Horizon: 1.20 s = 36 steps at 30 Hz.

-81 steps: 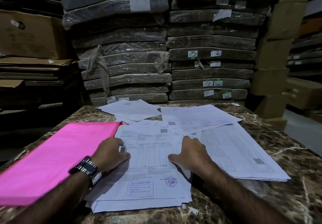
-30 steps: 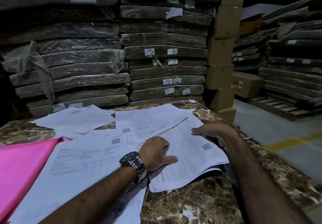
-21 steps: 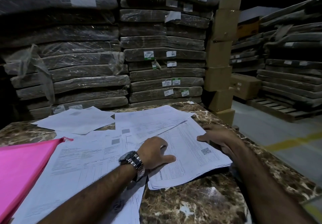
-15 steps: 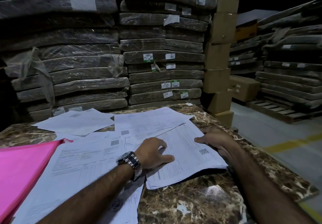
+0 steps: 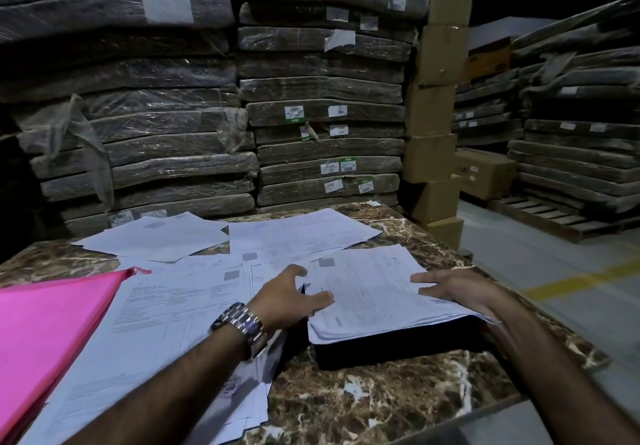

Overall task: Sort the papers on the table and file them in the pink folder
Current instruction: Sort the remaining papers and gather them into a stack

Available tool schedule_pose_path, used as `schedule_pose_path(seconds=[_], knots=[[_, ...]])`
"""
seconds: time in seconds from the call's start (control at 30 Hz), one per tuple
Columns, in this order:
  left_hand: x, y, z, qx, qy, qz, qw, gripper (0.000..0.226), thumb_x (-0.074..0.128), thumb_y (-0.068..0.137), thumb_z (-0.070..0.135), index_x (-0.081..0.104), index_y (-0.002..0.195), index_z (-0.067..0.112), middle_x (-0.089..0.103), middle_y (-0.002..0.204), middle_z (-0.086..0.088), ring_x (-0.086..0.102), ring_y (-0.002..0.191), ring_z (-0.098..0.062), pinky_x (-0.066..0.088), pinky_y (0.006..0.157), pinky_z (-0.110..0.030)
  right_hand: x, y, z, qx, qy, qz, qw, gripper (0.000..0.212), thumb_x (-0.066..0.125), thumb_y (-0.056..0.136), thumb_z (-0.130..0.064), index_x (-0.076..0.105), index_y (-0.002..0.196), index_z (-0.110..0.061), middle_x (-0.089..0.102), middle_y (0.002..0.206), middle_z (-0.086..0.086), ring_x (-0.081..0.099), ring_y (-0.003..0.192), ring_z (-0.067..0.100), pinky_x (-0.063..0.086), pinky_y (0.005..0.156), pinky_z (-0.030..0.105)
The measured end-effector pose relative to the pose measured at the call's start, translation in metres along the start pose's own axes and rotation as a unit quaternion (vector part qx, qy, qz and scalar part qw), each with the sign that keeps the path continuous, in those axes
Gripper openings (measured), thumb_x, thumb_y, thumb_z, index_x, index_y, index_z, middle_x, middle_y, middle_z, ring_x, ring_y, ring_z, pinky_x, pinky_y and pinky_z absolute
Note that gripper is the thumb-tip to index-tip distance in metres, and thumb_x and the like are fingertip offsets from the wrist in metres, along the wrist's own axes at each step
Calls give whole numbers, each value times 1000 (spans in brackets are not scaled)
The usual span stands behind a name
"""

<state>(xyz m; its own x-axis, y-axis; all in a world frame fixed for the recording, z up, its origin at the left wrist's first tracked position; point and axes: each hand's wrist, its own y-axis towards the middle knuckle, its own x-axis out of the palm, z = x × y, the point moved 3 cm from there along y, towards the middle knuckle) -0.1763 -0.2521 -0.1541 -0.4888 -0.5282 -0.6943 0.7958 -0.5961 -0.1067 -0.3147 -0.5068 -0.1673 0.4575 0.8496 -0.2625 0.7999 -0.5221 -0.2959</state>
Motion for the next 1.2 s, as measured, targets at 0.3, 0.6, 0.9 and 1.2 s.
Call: schedule_pose_path(seconds=[0.3,0.6,0.9,1.2], knots=[[22,-3,7,-51,-315,-125,940,14,72,80,5,72,94,7,72,95,-11,67,75,-14,52,66,-17,6,-31,2,-27,-16,11,999,26,64,86,2,71,109,-9,67,108,9,65,84,20,53,66,19],[7,-32,35,32,-189,-101,976,24,75,80,13,72,103,15,47,49,1,35,41,-10,30,43,-17,-4,-74,-1,-64,14,25,998,25,61,87,8,70,104,-8,65,87,1,61,70,11,48,44,9],[-36,-57,17,66,-139,-23,988,22,75,79,14,72,100,20,47,43,1,29,36,-12,21,36,-15,39,-85,-21,-107,43,19,993,26,67,84,3,74,104,-14,74,96,4,72,70,17,53,54,20],[-115,-88,-83,-9,-133,57,989,24,74,80,11,72,101,21,48,45,-3,29,31,-10,19,36,-13,168,-64,-64,-158,-17,-66,985,24,67,83,1,71,102,-12,70,78,6,62,51,9,45,46,12]])
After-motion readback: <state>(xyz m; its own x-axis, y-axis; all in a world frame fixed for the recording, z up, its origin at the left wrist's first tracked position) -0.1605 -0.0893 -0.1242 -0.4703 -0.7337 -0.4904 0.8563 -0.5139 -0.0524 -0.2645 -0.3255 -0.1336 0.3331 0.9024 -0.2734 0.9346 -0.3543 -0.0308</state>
